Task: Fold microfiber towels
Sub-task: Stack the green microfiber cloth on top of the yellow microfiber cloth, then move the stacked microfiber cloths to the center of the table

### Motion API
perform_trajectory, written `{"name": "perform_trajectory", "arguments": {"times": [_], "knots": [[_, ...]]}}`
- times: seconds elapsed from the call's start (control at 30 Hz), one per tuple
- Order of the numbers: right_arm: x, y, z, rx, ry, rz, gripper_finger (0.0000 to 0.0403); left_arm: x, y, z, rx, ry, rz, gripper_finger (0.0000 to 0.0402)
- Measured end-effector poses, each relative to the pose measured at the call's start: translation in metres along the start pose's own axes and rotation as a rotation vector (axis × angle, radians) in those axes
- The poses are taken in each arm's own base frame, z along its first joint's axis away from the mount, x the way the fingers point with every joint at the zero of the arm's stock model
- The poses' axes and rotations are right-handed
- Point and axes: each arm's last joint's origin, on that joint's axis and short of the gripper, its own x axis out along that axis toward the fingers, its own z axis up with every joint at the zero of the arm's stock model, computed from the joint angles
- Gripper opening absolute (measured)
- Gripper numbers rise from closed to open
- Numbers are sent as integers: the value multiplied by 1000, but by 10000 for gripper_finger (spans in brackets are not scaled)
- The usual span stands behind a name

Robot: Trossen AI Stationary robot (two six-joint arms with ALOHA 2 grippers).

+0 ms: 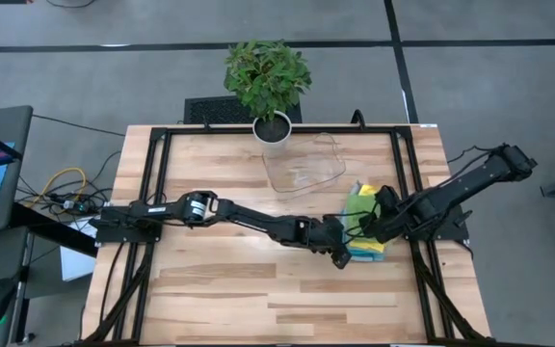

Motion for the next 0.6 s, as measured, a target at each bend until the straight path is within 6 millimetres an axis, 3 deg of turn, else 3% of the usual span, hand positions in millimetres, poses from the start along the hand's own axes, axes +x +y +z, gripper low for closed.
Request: {"name": "perform_trajectory", "arguments": {"times": [0.23,0.43,0.6], "knots": [[-31,1,10,-4,-43,85,281,-16,-17,9,79,169,-168,204],[-61,1,15,-5,-34,146,279,-42,-27,23,174,275,-68,204],[-69,25,-12,-59,44,263,236,-85,-44,34,283,348,-32,204]]}}
